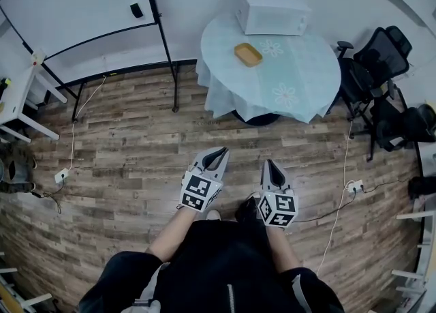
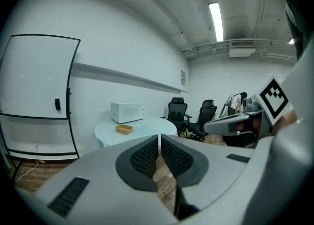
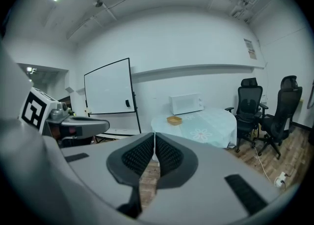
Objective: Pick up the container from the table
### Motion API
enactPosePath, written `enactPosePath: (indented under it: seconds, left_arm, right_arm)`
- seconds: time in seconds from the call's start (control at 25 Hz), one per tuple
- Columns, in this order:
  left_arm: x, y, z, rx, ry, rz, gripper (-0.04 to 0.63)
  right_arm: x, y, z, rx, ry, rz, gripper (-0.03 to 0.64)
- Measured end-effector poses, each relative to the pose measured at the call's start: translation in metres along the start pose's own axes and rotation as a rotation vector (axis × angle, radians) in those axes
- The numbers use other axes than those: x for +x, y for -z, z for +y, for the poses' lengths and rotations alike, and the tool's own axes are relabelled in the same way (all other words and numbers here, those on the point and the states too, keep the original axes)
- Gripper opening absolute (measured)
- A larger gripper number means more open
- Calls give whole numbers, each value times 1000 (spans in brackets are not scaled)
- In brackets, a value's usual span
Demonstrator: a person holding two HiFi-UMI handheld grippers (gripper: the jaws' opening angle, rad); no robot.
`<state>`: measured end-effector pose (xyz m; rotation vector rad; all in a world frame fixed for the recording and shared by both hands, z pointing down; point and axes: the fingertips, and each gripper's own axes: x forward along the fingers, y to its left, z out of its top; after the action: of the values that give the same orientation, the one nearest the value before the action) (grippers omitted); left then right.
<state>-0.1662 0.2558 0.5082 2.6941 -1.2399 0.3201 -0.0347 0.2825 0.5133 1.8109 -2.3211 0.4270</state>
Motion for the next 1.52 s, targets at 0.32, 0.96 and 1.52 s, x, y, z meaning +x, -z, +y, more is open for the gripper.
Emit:
enactPosePath:
  seconds: [0.32,0.96,1.52]
  left_arm:
    - [11,-2,1,3,-10,1,28]
    - [93,-17,-3,21,-20,48,28]
    - [182,-57,-34,21,-63,65,28]
  right_arm:
    - [9,1,-7,10,-6,6,26]
    - [52,-15,-77,23,-27,16,26]
    - [77,-48,-169,43,-75,14,26]
